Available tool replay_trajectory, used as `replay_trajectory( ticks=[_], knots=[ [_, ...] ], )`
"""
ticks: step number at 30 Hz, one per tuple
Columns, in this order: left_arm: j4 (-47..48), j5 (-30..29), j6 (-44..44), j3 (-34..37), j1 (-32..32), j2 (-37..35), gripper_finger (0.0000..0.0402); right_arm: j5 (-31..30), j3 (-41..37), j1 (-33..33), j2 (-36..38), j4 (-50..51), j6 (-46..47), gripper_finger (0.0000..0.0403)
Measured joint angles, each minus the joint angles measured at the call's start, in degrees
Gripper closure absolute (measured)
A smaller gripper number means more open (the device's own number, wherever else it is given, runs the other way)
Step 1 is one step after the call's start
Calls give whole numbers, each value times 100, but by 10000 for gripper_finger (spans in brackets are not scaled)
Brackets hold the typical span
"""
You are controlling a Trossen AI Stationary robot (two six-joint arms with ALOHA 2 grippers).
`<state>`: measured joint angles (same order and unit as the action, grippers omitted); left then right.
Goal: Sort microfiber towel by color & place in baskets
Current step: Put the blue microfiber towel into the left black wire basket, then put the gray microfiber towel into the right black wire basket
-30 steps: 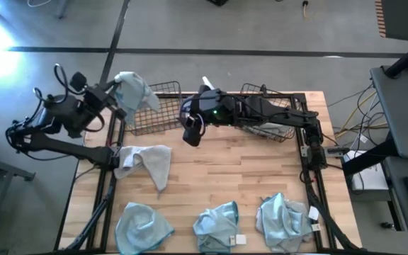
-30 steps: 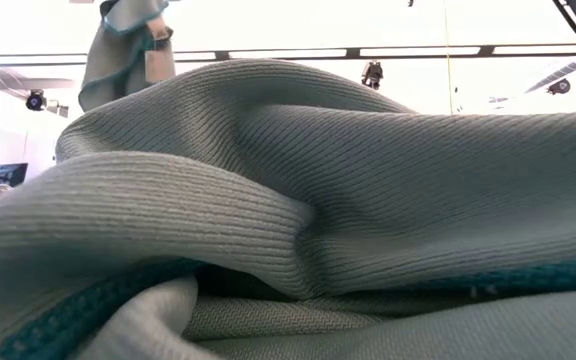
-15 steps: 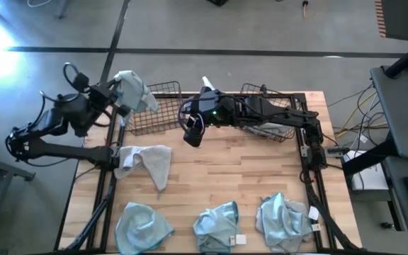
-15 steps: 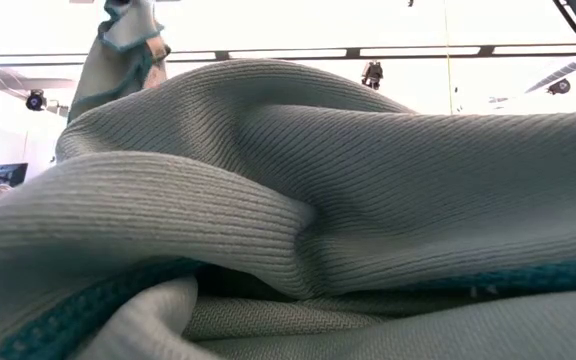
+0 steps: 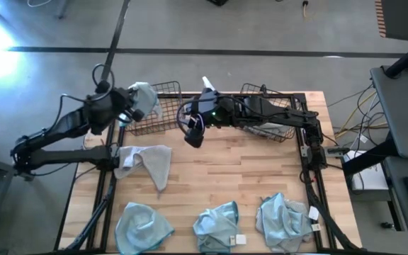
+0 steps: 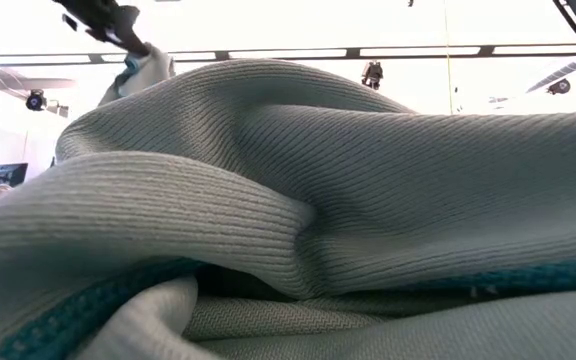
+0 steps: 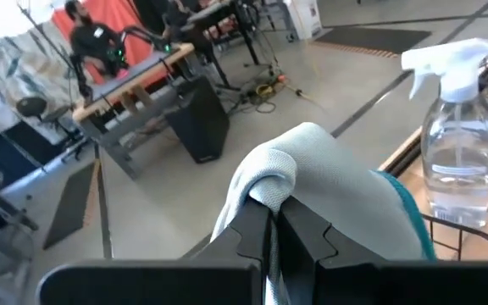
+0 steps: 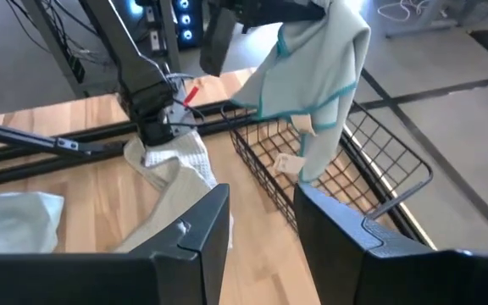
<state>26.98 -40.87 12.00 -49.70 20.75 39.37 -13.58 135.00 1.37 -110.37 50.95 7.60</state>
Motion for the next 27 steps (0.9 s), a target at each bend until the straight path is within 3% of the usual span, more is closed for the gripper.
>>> replay_trajectory(
  ticks=[5,11,18,24,27],
  knots=[
    [-204,98,-399,312,69,56,397,0,0,0,0,197,206,275],
    [-406,436,-678,396,75,70,360,0,0,0,-4,268,248,275],
    [-349,391,-662,205,77,94,317,0,0,0,-4,268,250,275],
    [-238,402,-658,47,75,93,310,0,0,0,-6,284,368,275],
    [106,817,-768,-76,77,85,310,2,0,0,-7,359,459,275]
  ],
)
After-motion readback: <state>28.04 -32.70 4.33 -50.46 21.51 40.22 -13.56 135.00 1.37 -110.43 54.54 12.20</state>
